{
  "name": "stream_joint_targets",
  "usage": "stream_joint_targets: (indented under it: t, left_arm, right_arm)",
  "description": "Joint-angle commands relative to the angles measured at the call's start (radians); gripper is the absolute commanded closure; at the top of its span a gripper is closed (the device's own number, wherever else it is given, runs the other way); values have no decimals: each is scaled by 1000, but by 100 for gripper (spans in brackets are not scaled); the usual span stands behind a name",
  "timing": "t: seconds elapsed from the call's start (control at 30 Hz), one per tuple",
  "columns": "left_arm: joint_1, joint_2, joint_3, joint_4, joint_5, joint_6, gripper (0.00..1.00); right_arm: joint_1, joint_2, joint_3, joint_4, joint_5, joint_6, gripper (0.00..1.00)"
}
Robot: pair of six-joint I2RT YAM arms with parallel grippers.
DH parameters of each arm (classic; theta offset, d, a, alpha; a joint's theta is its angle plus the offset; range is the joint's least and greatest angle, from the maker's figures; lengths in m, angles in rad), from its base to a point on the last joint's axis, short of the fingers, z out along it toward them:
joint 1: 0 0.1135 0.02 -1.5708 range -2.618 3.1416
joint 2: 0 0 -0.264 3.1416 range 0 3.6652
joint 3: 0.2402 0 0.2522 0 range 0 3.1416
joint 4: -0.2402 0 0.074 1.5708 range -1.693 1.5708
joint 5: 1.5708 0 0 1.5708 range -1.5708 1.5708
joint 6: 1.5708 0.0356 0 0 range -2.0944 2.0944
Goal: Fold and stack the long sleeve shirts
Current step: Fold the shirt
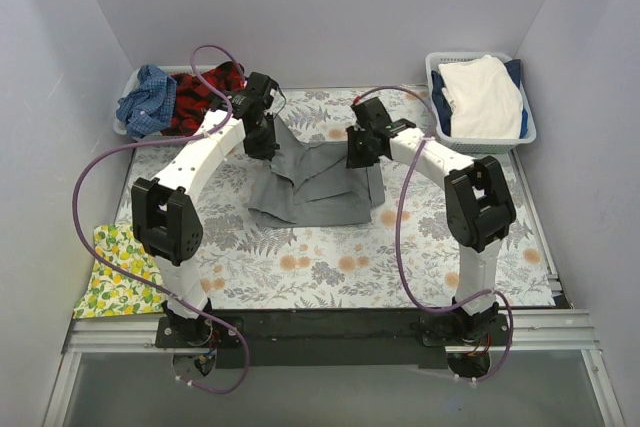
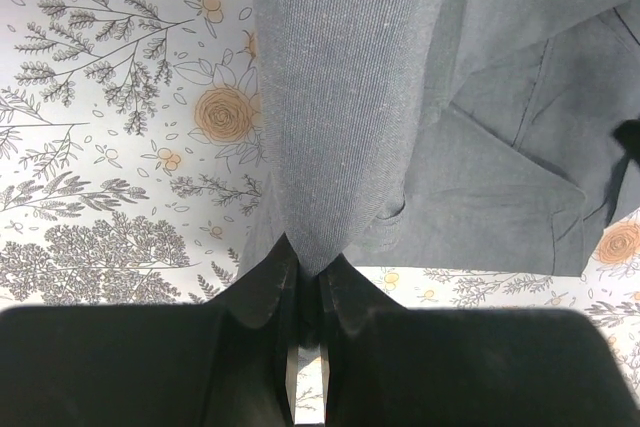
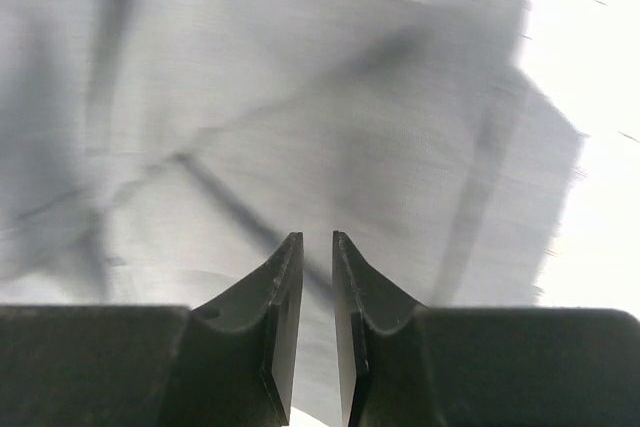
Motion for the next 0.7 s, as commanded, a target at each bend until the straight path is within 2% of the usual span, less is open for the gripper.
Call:
stream_joint_targets:
  t: [0.0,0.27,0.67]
  left_arm:
    - [-2,-4,52,-37,-48,-29,95]
    - [3,49,127,-79,-143,-152,93]
    - [7,135,217,-111,-139,-198,87]
  right_arm:
    - [-90,-81,-69,-51,122,4,73]
    - [-132,-41,-150,-68,121,-49,73]
    - [-127,-17,-258,-60,64,-84,74]
